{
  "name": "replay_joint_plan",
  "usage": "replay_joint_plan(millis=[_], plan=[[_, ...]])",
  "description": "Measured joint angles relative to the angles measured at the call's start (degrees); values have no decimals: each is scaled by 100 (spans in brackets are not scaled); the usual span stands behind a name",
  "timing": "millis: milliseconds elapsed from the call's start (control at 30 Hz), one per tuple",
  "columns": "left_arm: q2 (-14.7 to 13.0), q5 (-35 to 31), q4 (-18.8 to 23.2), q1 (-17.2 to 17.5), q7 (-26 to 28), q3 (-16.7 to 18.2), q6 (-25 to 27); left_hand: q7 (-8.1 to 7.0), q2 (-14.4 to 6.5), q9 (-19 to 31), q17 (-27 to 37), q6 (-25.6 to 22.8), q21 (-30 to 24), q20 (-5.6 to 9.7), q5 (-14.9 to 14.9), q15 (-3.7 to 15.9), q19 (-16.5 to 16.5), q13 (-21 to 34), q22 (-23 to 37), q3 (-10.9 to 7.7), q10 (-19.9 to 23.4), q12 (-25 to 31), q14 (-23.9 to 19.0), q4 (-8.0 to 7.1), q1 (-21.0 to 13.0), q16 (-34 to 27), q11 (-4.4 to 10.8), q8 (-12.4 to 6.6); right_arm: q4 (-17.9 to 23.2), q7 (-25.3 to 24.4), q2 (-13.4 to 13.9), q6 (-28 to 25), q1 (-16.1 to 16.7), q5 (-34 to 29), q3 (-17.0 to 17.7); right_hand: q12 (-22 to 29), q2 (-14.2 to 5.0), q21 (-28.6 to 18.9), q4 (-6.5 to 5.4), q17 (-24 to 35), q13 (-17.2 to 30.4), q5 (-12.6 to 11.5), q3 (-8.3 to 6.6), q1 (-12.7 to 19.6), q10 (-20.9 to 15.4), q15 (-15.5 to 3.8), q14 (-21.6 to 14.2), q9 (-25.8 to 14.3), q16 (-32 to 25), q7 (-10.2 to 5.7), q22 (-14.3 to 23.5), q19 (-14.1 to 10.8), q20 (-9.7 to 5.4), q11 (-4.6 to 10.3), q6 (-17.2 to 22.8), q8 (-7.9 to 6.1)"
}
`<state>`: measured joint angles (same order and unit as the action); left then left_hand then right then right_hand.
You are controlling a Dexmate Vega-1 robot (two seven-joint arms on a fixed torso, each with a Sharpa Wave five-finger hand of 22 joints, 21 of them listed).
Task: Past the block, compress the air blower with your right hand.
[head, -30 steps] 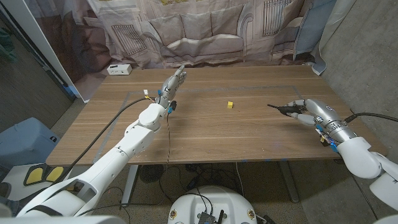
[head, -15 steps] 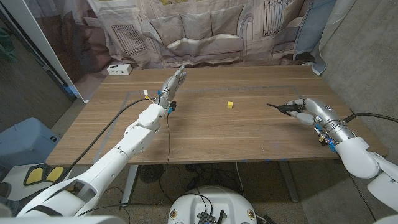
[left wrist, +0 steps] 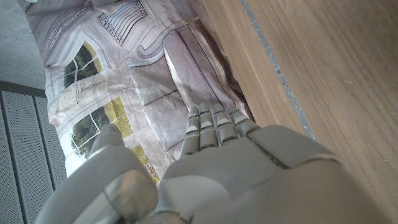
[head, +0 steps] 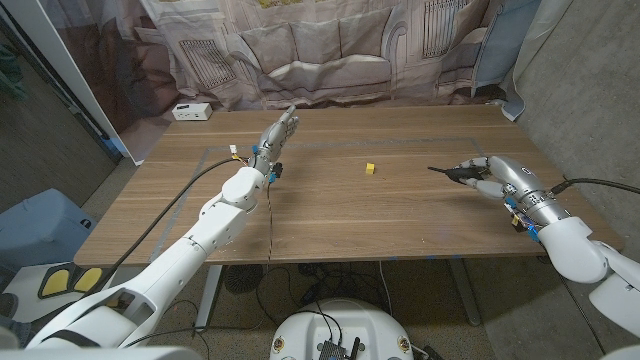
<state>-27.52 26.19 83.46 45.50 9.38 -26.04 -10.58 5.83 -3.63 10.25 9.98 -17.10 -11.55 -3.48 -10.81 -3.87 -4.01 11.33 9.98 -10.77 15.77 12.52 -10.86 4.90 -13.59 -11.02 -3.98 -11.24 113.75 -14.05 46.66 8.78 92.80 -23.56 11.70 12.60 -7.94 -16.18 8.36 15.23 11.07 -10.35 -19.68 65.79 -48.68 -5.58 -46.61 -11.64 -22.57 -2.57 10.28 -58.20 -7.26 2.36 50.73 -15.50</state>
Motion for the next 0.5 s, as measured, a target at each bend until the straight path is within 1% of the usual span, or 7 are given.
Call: replay_joint_plan(millis=[100, 167, 233, 300, 367, 433, 500], plan=[[5, 0, -19, -19, -5, 0, 0, 0, -1, 0, 0, 0, 0, 0, 0, 0, 0, 0, 0, 0, 0, 0, 0, 0, 1, 0, 0, 0, 14, 36, 27, -44, -11, 0, -7, -14, 52, 29, -7, 9, 0, 38, 60, -44, 40, 32, 62, 0, 13, -1, 0, 40, -20, -2, -43, 29], [10, 1, -34, -25, -10, 1, -2, 0, -24, 0, 0, 0, 0, 0, 0, 0, 0, 0, 0, 0, 0, 0, 0, 0, 23, 0, 0, 0, 25, 51, 41, -70, -17, 0, -10, -51, 88, 50, -19, 30, 0, 41, 91, -79, 74, 38, 123, 0, 35, -11, -10, 71, 10, -33, -93, 69], [16, 3, -52, -32, -14, 1, -7, 0, -23, 0, 0, 0, 0, 0, 0, 0, 0, 0, 0, 0, 0, 0, 0, 0, 23, 0, 0, 0, 35, 69, 58, -97, -24, -1, -13, -62, 88, 50, -2, 36, 0, 41, 107, -79, 122, 73, 164, 0, 35, -11, -16, 70, 9, -1, -93, 70], [26, 4, -73, -43, -19, 0, -12, 0, -23, 0, 0, 0, 0, 0, 0, 0, 0, 0, 0, 0, 0, 0, 0, 0, 23, 0, 0, 0, 42, 91, 71, -126, -30, -1, -16, -95, 88, 72, -23, 48, 0, 41, 135, -79, 153, 67, 215, 0, 78, -22, -16, 125, 4, -32, -149, 113], [36, 7, -101, -51, -23, -2, -18, 0, -23, 0, 0, 1, 0, 0, 0, 0, 0, 0, 0, 0, 0, 0, 0, 0, 23, 0, 0, 0, 48, 114, 91, -154, -39, -2, -18, -95, 119, 95, 0, 62, 0, 41, 158, -110, 193, 88, 279, 0, 79, -21, -16, 152, 31, 9, -165, 141], [45, 9, -118, -60, -26, -6, -19, 0, -23, 0, 0, 1, 0, 0, 0, 0, 0, 0, 0, 0, 0, 0, 0, 0, 23, 0, 0, 0, 51, 129, 104, -173, -45, 0, -22, -117, 119, 95, -3, 87, 11, 41, 194, -110, 237, 85, 336, 0, 79, -30, -16, 177, 11, 6, -218, 157], [53, 11, -139, -72, -29, -11, -24, 0, -23, 0, 0, 1, 0, 0, 0, 0, 0, 0, 0, 0, 0, 0, 0, 0, 23, 0, 0, 0, 54, 142, 116, -190, -53, 6, -24, -139, 155, 118, 0, 89, 27, 41, 205, -74, 298, 117, 386, 1, 118, -42, -16, 241, 33, 11, -247, 198]])
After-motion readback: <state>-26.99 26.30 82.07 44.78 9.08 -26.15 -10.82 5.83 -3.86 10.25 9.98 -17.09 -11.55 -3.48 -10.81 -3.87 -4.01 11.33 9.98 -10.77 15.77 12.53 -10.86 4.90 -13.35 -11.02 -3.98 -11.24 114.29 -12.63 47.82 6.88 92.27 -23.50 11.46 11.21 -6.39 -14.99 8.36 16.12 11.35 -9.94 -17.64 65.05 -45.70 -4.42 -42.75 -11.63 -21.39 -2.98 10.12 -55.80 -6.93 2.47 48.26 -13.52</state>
